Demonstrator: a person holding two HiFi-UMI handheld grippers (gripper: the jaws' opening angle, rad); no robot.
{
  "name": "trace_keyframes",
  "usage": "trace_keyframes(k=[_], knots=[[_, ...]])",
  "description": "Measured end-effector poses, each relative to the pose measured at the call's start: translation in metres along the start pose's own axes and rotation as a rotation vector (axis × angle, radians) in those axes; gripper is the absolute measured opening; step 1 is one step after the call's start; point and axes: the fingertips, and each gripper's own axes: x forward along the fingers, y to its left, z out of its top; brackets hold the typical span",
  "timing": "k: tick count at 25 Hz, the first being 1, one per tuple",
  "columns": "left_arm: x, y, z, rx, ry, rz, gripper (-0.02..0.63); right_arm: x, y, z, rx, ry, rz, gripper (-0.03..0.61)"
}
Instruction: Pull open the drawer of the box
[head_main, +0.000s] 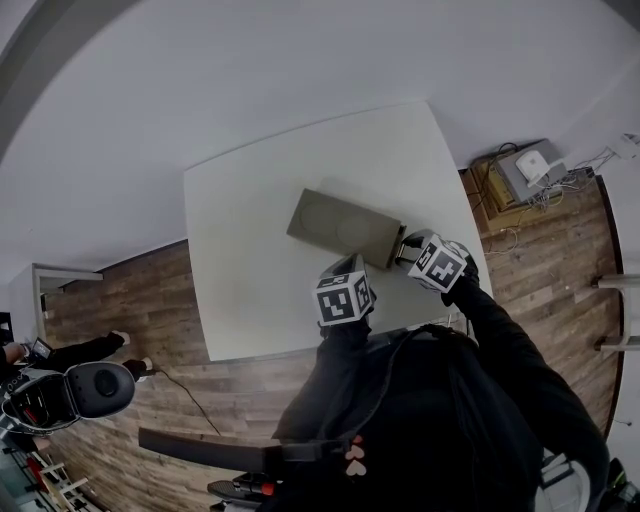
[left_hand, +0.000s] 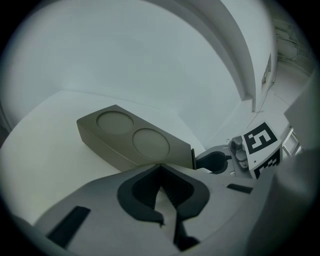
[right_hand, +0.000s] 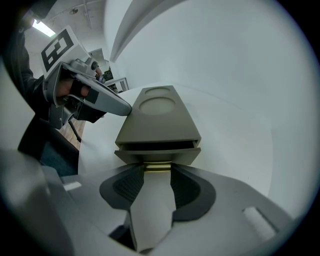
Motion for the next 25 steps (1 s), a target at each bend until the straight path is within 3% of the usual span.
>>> trace_keyframes(k=[4,10,25], knots=[[-0.006,0.001,-0.005,0.029,-0.008,0.013,-0.005,-0.001,0.007,0.0,-0.004,0.002,-0.004,0.163],[-0.004,0.003,-0.002,-0.021,-0.007,-0.021,-0.005,-0.003,0.004,-0.007,-0.001,0.003,-0.007,0.163],[-0.01,0.0,-0.006,-0.013,-0.016,-0.016,-0.005,-0.014,0.011,-0.019,0.009,0.009,-0.016,0.163]])
